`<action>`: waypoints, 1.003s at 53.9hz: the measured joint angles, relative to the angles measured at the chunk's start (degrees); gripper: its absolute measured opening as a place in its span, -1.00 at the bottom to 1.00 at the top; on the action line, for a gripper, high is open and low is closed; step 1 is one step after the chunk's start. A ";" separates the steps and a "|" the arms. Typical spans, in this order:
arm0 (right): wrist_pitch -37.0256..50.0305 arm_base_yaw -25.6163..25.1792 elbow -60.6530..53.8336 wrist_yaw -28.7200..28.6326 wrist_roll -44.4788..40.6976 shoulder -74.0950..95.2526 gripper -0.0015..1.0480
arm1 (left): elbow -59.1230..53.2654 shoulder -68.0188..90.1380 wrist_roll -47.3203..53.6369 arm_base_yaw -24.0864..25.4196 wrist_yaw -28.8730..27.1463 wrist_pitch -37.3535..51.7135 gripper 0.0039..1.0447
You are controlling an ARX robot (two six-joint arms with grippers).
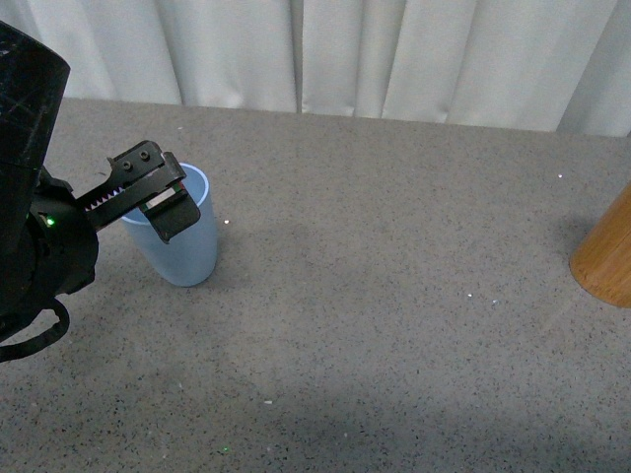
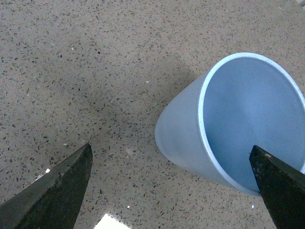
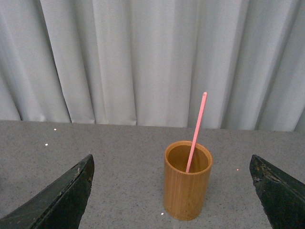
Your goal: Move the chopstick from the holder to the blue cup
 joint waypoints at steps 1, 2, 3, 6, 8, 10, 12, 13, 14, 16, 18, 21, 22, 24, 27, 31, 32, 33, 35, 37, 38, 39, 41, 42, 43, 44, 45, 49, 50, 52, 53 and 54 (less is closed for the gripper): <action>0.02 0.00 0.00 0.00 0.00 0.00 0.81 | 0.00 0.02 0.00 0.00 0.00 0.00 0.87; 0.02 0.00 0.00 0.00 0.00 -0.02 0.81 | 0.00 0.04 0.00 0.00 0.00 0.00 0.87; 0.00 0.00 0.00 0.00 0.02 -0.02 0.81 | 0.00 0.07 0.00 -0.02 0.00 0.00 0.87; 0.02 0.00 0.00 0.00 0.00 -0.02 0.81 | 0.00 0.17 0.04 -0.07 -0.35 0.00 0.87; 0.00 0.00 0.00 0.00 0.00 0.00 0.81 | 0.00 0.26 0.04 -0.09 -0.42 0.00 0.87; 0.00 0.00 0.00 0.00 0.02 0.00 0.81 | 0.02 0.39 0.09 -0.13 -0.55 0.00 0.78; 0.00 0.00 0.00 0.02 0.02 -0.02 0.81 | 0.02 0.59 0.20 -0.20 -0.61 0.09 0.64; 0.00 0.00 0.00 0.00 0.00 -0.02 0.81 | 0.02 0.83 0.28 -0.31 -0.44 0.44 0.54; 0.00 0.00 0.00 0.00 0.00 0.00 0.81 | 0.02 0.98 0.31 -0.35 -0.17 0.74 0.47; 0.00 0.00 0.00 0.02 0.02 -0.02 0.81 | 0.04 1.09 0.37 -0.44 0.22 0.90 0.37; 0.00 0.00 0.00 0.00 0.00 0.00 0.81 | 0.07 1.18 0.39 -0.50 0.26 0.92 0.27; 0.00 0.00 0.00 0.00 0.00 0.00 0.81 | 0.11 1.29 0.42 -0.63 0.28 0.92 0.13; 0.02 0.00 0.00 0.00 0.00 0.00 0.81 | 0.11 1.36 0.39 -0.68 0.31 0.92 0.06; 0.00 0.00 0.00 0.00 0.00 0.00 0.81 | 0.11 1.40 0.37 -0.76 0.35 0.92 -0.08; 0.00 0.00 0.00 0.00 0.00 0.00 0.81 | 0.13 1.42 0.28 -0.81 0.61 1.07 -0.32; 0.00 0.00 0.00 0.00 0.00 0.00 0.81 | 0.22 1.42 0.28 -1.05 1.33 1.60 -0.53; 0.00 0.00 0.00 0.02 0.00 0.00 0.81 | 0.28 1.40 0.31 -1.16 1.77 1.86 -0.59; 0.00 0.00 0.00 0.00 0.02 0.00 0.81 | 0.33 1.38 0.31 -1.27 2.16 2.08 -0.66; 0.00 0.00 0.00 0.02 0.00 0.00 0.81 | 0.55 1.20 0.46 -1.64 2.71 2.32 -0.80; 0.00 0.00 0.00 0.00 0.00 0.00 0.81 | 0.68 0.98 0.81 -2.08 3.69 2.32 -0.92; 0.00 0.00 0.00 0.00 0.00 0.00 0.81 | 0.83 0.87 0.79 -2.34 3.87 2.34 -0.94; 0.00 0.00 0.00 0.00 0.02 -0.02 0.81 | 0.94 0.81 0.96 -2.45 4.00 2.32 -0.94; 0.02 0.00 0.00 0.00 0.02 -0.02 0.81 | 1.18 0.66 1.27 -2.78 4.63 2.29 -0.93; 0.00 0.00 0.00 0.00 0.02 -0.02 0.81 | 1.42 0.57 1.49 -2.97 4.74 2.27 -0.93; 0.00 0.00 0.00 0.00 0.00 0.00 0.81 | 1.53 0.50 1.62 -3.08 4.83 2.25 -0.93; 0.00 0.00 0.00 0.00 0.00 0.00 0.81 | 1.75 0.35 1.86 -3.23 5.11 2.21 -0.93; 0.02 0.00 0.00 0.00 0.00 0.00 0.81 | 1.88 0.33 2.01 -3.34 5.25 2.19 -0.93; 0.00 0.00 0.00 0.02 0.00 0.00 0.81 | 3.08 0.15 2.91 -3.82 5.81 1.84 -0.93; 0.00 0.00 0.00 0.02 0.00 -0.02 0.81 | 3.43 0.13 2.99 -3.93 6.08 1.68 -0.93; 0.00 0.00 0.00 0.02 0.00 -0.02 0.81 | 3.96 0.11 3.32 -4.09 6.40 1.40 -0.93; 0.00 0.00 0.00 0.02 0.02 0.00 0.81 | 4.15 0.11 3.39 -4.15 6.47 1.31 -0.93; 0.02 0.00 0.00 0.02 0.00 -0.02 0.81 | 4.46 0.11 3.56 -4.28 6.64 1.11 -0.93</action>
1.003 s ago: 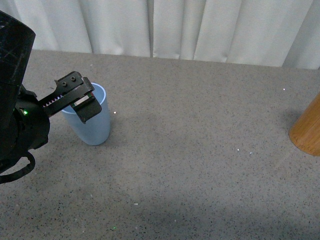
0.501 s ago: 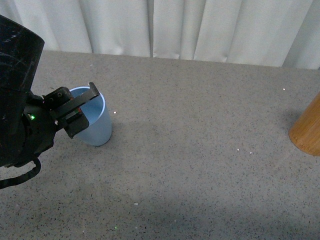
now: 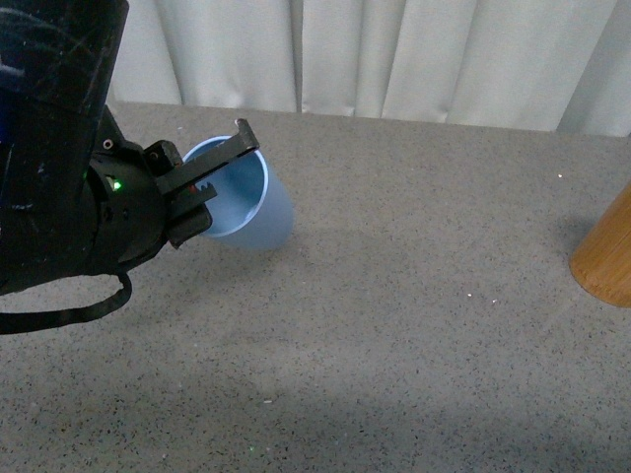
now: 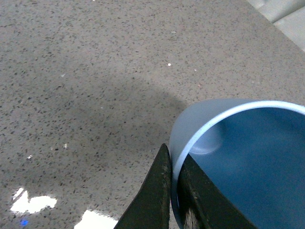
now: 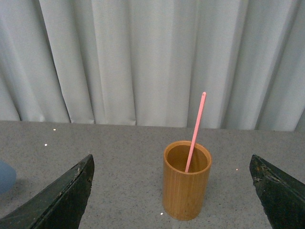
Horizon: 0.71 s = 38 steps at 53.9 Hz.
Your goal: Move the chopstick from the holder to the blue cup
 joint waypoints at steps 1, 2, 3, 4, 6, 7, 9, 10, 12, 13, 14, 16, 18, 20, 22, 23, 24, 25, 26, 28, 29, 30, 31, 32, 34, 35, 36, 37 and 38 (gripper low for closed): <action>-0.02 0.00 0.00 0.00 0.00 0.02 0.81 | 0.15 0.00 0.07 -0.07 0.04 -0.07 -0.93; -0.02 0.00 0.00 -0.02 0.00 0.02 0.81 | 0.52 0.00 0.24 -0.26 0.15 -0.24 -0.93; 0.00 0.00 0.00 0.00 0.00 0.00 0.81 | 0.70 0.00 0.35 -0.33 0.20 -0.37 -0.93; -0.02 0.00 0.00 -0.02 0.00 0.02 0.81 | 1.03 0.00 0.55 -0.50 0.28 -0.55 -0.93; 0.00 0.00 0.00 0.00 0.02 0.02 0.81 | 1.55 0.00 0.81 -0.72 0.46 -0.81 -0.93; -0.02 0.00 0.00 -0.02 0.00 0.02 0.81 | 1.75 0.00 0.85 -0.85 0.55 -0.94 -0.93; -0.02 0.00 0.00 -0.02 0.00 0.02 0.81 | 2.38 0.09 1.03 -1.20 0.63 -1.25 -0.93; -0.02 0.00 0.00 -0.02 0.02 0.00 0.81 | 2.82 0.17 1.09 -1.49 0.72 -1.36 -0.93; 0.00 0.00 0.00 -0.02 0.02 0.02 0.81 | 3.45 0.42 1.14 -1.95 1.20 -1.55 -0.93; -0.02 0.00 0.00 -0.02 0.00 0.00 0.81 | 3.80 0.55 1.18 -2.12 1.53 -1.64 -0.93; -0.02 0.00 0.00 -0.02 0.00 0.02 0.81 | 4.31 0.81 1.25 -2.47 1.88 -1.70 -0.93; -0.02 0.00 0.00 -0.02 0.00 0.02 0.81 | 5.27 1.49 1.25 -3.21 2.73 -1.86 -0.93; -0.02 0.00 0.00 -0.02 0.00 0.02 0.81 | 5.99 2.14 1.27 -3.80 3.41 -1.97 -0.93; -0.02 0.00 0.00 -0.02 0.02 0.02 0.81 | 6.73 2.95 1.27 -4.33 3.82 -2.16 -0.93; -0.02 0.00 0.00 0.00 0.00 0.00 0.81 | 7.76 4.09 1.29 -5.01 4.11 -2.60 -0.93; -0.02 0.00 0.00 0.00 0.00 0.00 0.81 | 8.46 4.96 1.31 -5.51 4.31 -2.89 -0.93; -0.02 0.00 0.00 0.00 0.02 0.02 0.81 | 8.92 5.57 1.36 -5.84 4.50 -3.10 -0.93; -0.02 0.00 0.00 0.00 0.00 0.02 0.81 | 9.38 6.14 1.44 -6.12 4.74 -3.30 -0.93; -0.02 0.00 0.00 0.00 0.00 0.02 0.81 | 9.81 6.75 1.49 -6.38 4.94 -3.52 -0.93; -0.02 0.00 0.00 0.00 0.00 0.00 0.81 | 10.49 7.58 1.57 -6.73 5.14 -3.87 -0.93; -0.02 0.00 0.00 0.00 0.00 0.02 0.81 | 10.95 8.04 1.64 -6.95 5.25 -4.09 -0.93; -0.02 0.00 0.00 0.00 0.00 0.00 0.81 | 11.43 8.59 1.73 -7.13 5.46 -4.33 -0.93; -0.02 0.00 0.00 0.00 0.00 0.00 0.81 | 11.69 8.79 1.77 -7.21 5.57 -4.44 -0.93; -0.02 0.00 0.00 0.00 0.02 0.00 0.81 | 12.17 9.29 1.92 -7.41 5.68 -4.66 -0.93; -0.02 0.00 0.00 -0.02 0.00 0.00 0.81 | 12.85 9.90 2.16 -7.63 6.01 -4.92 -0.93; -0.02 0.00 0.00 -0.02 0.00 0.00 0.81 | 13.29 10.29 2.34 -7.80 6.19 -5.14 -0.93; 0.00 0.00 0.00 -0.02 0.02 0.02 0.81 | 13.53 10.47 2.36 -7.85 6.19 -5.25 -0.93; -0.02 0.00 0.00 -0.02 0.00 0.02 0.81 | 14.01 10.86 2.54 -8.02 6.25 -5.55 -0.93; -0.02 0.00 0.00 -0.02 0.00 0.00 0.81 | 14.23 11.06 2.69 -8.09 6.34 -5.70 -0.93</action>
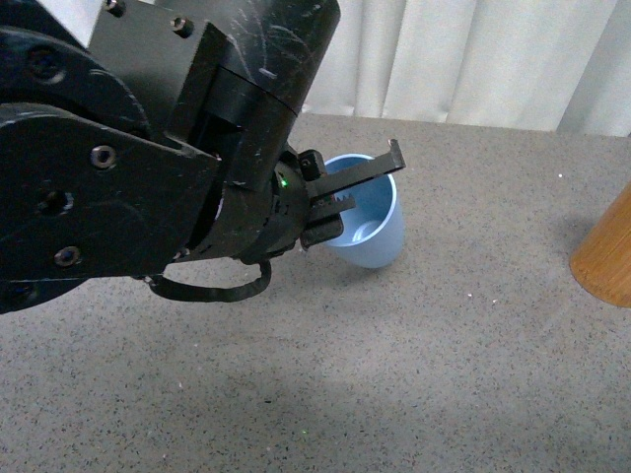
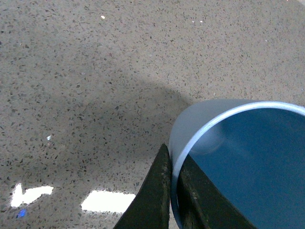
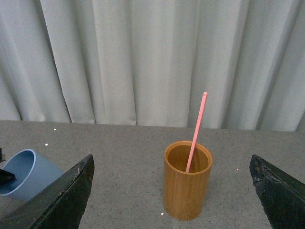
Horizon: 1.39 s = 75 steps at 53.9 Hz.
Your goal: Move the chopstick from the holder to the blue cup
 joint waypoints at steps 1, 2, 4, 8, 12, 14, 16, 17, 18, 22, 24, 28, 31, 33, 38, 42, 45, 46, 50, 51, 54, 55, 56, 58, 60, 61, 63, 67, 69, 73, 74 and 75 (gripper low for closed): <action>0.00 0.00 0.00 0.00 0.00 0.02 0.81 | 0.48 0.35 0.13 -0.09 0.17 -0.28 -0.93; 0.00 0.00 0.00 0.00 0.02 0.00 0.81 | 0.68 0.52 0.20 -0.15 0.22 -0.39 -0.93; 0.02 0.00 0.00 0.00 0.00 0.00 0.81 | 1.29 1.03 0.35 -0.35 0.28 -0.66 -0.93; 0.00 0.00 0.00 0.02 0.00 0.02 0.81 | 2.71 2.14 0.81 -0.83 0.31 -1.31 -0.93; 0.00 0.00 0.00 0.02 0.00 0.00 0.81 | 3.69 2.86 1.11 -1.18 0.26 -1.84 -0.93; 0.00 0.00 0.00 0.00 0.00 0.00 0.81 | 4.07 3.10 1.16 -1.22 0.24 -2.01 -0.93; 0.02 0.00 0.00 0.02 0.02 0.00 0.81 | 4.44 3.34 1.20 -1.31 0.26 -2.27 -0.93; 0.00 0.00 0.00 0.02 0.00 0.00 0.81 | 4.55 3.39 1.22 -1.36 0.26 -2.34 -0.93; 0.00 0.00 0.00 0.00 0.00 0.02 0.81 | 4.79 3.58 1.31 -1.42 0.24 -2.56 -0.93; 0.00 0.00 0.00 0.02 0.00 0.00 0.81 | 5.51 4.04 1.49 -1.44 0.17 -3.10 -0.93; 0.00 0.00 0.00 0.02 0.02 0.00 0.81 | 5.84 4.26 1.60 -1.46 0.02 -3.45 -0.93; 0.00 0.00 0.00 0.02 0.00 0.02 0.81 | 6.25 4.59 1.66 -1.51 -0.24 -3.87 -0.93; 0.00 0.00 0.00 0.00 0.02 0.00 0.81 | 6.32 4.70 1.70 -1.60 -0.31 -4.11 -0.93; 0.00 0.00 0.00 0.00 0.00 0.00 0.81 | 6.36 4.72 1.70 -1.66 -0.33 -4.15 -0.93; 0.00 0.00 0.00 0.02 0.02 0.00 0.81 | 6.64 4.83 1.77 -1.90 -0.35 -4.39 -0.93; 0.00 0.00 0.00 0.00 0.02 0.02 0.81 | 6.97 4.90 1.79 -2.19 -0.22 -4.46 -0.93; 0.00 0.00 0.00 0.02 0.02 0.00 0.81 | 7.10 4.90 1.79 -2.38 -0.07 -4.44 -0.93; 0.00 0.00 0.00 0.02 0.00 0.00 0.81 | 7.17 4.90 1.81 -2.49 0.04 -4.44 -0.93; 0.00 0.00 0.00 0.02 0.00 0.02 0.81 | 7.37 4.90 1.79 -2.71 0.26 -4.46 -0.87; 0.00 0.00 0.00 0.02 0.00 0.00 0.81 | 7.41 4.90 1.81 -2.75 0.31 -4.46 -0.83; 0.00 0.00 0.00 0.02 0.00 0.02 0.81 | 7.72 4.90 1.81 -3.02 0.26 -4.46 -0.66; 0.02 0.00 0.00 0.02 0.02 0.02 0.81 | 7.80 4.90 1.81 -3.06 0.26 -4.48 -0.63; 0.00 0.00 0.00 0.00 0.00 0.02 0.81 | 7.98 4.90 1.81 -3.15 0.28 -4.48 -0.56; 0.00 0.00 0.00 0.00 0.02 0.00 0.81 | 8.26 4.87 1.81 -3.34 0.26 -4.50 -0.42; 0.00 0.00 0.00 0.02 0.00 0.00 0.81 | 8.57 4.83 1.84 -3.56 0.28 -4.57 -0.28; 0.00 0.00 0.00 0.02 0.00 0.00 0.81 | 8.85 4.79 1.86 -3.76 0.31 -4.74 -0.18; 0.00 0.00 0.00 0.02 0.00 0.00 0.81 | 9.07 4.74 1.86 -3.87 0.55 -4.83 -0.07; 0.00 0.00 0.00 0.02 0.00 0.02 0.81 | 9.57 4.42 1.88 -4.07 0.72 -5.05 0.20; 0.00 0.00 0.00 0.02 0.02 0.00 0.81 | 9.86 4.26 1.88 -4.11 0.72 -5.20 0.34; 0.00 0.00 0.00 0.02 0.02 0.02 0.81 | 10.25 4.04 1.88 -4.15 0.70 -5.33 0.64; 0.02 0.00 0.00 0.02 0.00 0.02 0.81 | 10.29 4.02 1.88 -4.15 0.70 -5.42 0.71; 0.02 0.00 0.00 0.02 0.00 0.02 0.81 | 10.32 4.02 1.88 -4.15 0.68 -5.53 0.78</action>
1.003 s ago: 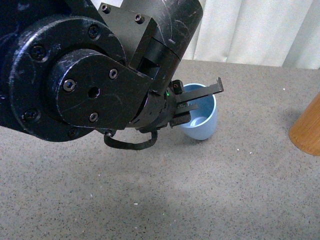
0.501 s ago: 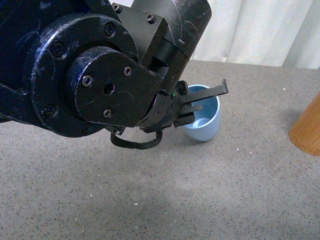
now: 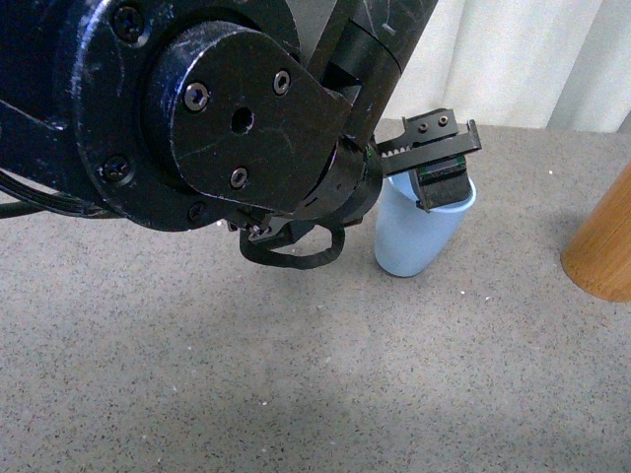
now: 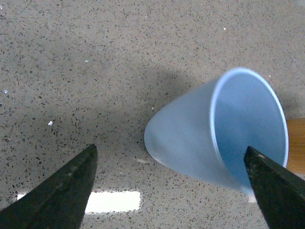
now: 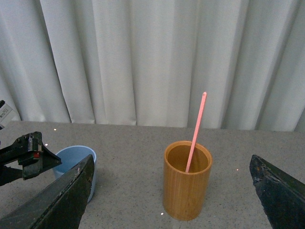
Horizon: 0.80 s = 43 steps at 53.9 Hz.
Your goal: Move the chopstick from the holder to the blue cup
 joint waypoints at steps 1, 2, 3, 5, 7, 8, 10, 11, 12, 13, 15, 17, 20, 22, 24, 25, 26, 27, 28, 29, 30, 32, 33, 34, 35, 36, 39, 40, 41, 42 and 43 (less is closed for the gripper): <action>0.00 0.00 0.00 -0.02 0.00 0.00 0.81 | 0.02 -0.02 0.00 0.00 0.00 -0.07 0.85; -0.02 0.00 0.00 0.00 0.02 -0.02 0.81 | 0.02 -0.02 0.00 0.00 0.00 -0.09 0.88; -0.02 0.00 0.00 0.00 0.00 -0.02 0.81 | 0.02 -0.02 -0.02 0.00 -0.02 -0.20 0.91; -0.02 0.00 0.00 0.00 0.00 0.00 0.81 | 0.02 -0.02 -0.07 0.02 -0.02 -0.33 0.87; -0.02 0.00 0.00 0.00 0.00 -0.02 0.81 | 0.02 -0.02 -0.09 0.02 0.02 -0.39 0.87; -0.02 0.00 0.00 0.00 0.02 0.00 0.81 | 0.02 -0.02 -0.09 0.02 0.02 -0.39 0.87; -0.02 0.00 0.00 0.00 0.00 0.00 0.81 | 0.02 -0.04 -0.13 0.04 0.04 -0.39 0.88; -0.02 0.00 0.00 0.00 0.00 -0.02 0.81 | 0.02 -0.11 -0.17 0.04 0.02 -0.39 0.88; -0.02 0.00 0.00 0.00 0.02 0.00 0.81 | 0.00 -0.13 -0.20 0.07 0.04 -0.39 0.88; -0.02 0.00 0.00 -0.02 0.00 0.00 0.81 | 0.00 -0.26 -0.31 0.09 0.04 -0.39 0.88; -0.02 0.00 0.00 0.00 0.00 0.00 0.81 | -0.04 -0.50 -0.37 0.13 0.11 -0.39 0.88; -0.02 0.00 0.00 0.00 0.02 0.00 0.81 | -0.09 -0.79 -0.59 0.26 0.26 -0.46 0.88; -0.02 0.00 0.00 -0.02 0.00 0.00 0.81 | -0.17 -1.25 -1.03 0.42 0.26 -0.39 0.88; 0.00 0.00 0.00 -0.02 0.00 -0.02 0.81 | -0.44 -1.81 -1.40 0.57 0.13 -0.24 0.88; -0.02 0.00 0.00 0.00 0.00 0.00 0.81 | -0.70 -2.27 -1.49 0.70 0.07 0.04 0.88; -0.02 0.00 0.00 0.00 0.00 -0.02 0.81 | -0.96 -2.60 -1.73 0.77 0.07 0.37 0.88; -0.02 0.00 0.00 0.00 0.02 -0.02 0.81 | -1.36 -3.04 -1.77 0.79 -0.28 0.85 0.88; -0.02 0.00 0.00 0.00 0.00 0.00 0.81 | -1.60 -3.39 -1.73 0.87 -0.52 0.90 0.88; -0.02 0.00 0.00 -0.02 0.00 0.00 0.81 | -2.27 -3.48 -0.48 0.79 -2.25 2.43 0.87; -0.02 0.00 0.00 -0.02 0.00 0.00 0.81 | -4.92 -3.45 3.37 0.81 -8.02 10.40 0.78; -0.02 0.00 0.00 0.00 0.00 0.00 0.81 | -7.06 -3.45 6.51 0.98 -11.82 16.81 0.71; -0.02 0.00 0.00 -0.11 0.00 0.00 0.81 | -13.66 -4.52 14.23 2.16 -18.08 31.39 0.54; 0.00 0.00 0.00 -0.04 0.00 -0.02 0.81 | -16.68 -5.53 17.51 2.97 -19.32 36.26 0.47; 0.00 0.00 0.00 0.00 0.02 -0.02 0.81 | -19.67 -6.93 21.42 4.00 -19.74 40.48 0.40; -0.02 0.00 -0.02 0.09 0.00 0.00 0.81 | -23.85 -9.75 25.51 5.81 -19.34 45.42 0.30; -0.02 0.00 -0.04 0.13 0.00 0.00 0.81 | -26.34 -11.89 27.71 7.15 -18.56 47.98 0.23; -0.02 0.00 -0.04 0.17 0.00 0.00 0.81 | -31.69 -17.92 31.65 10.67 -15.98 52.02 0.05; -0.02 0.00 -0.04 0.15 0.00 0.00 0.81 | -33.57 -20.44 32.46 12.09 -14.84 52.72 -0.01; -0.02 0.00 -0.04 0.15 0.00 -0.02 0.81 | -35.52 -22.91 33.59 13.57 -13.55 53.09 -0.08; -0.02 0.00 -0.04 0.15 0.00 -0.02 0.81 | -38.38 -26.43 34.53 15.78 -11.43 53.24 -0.19; -0.02 0.00 -0.04 0.13 0.00 -0.02 0.81 | -40.35 -28.52 35.26 17.20 -10.03 53.20 -0.26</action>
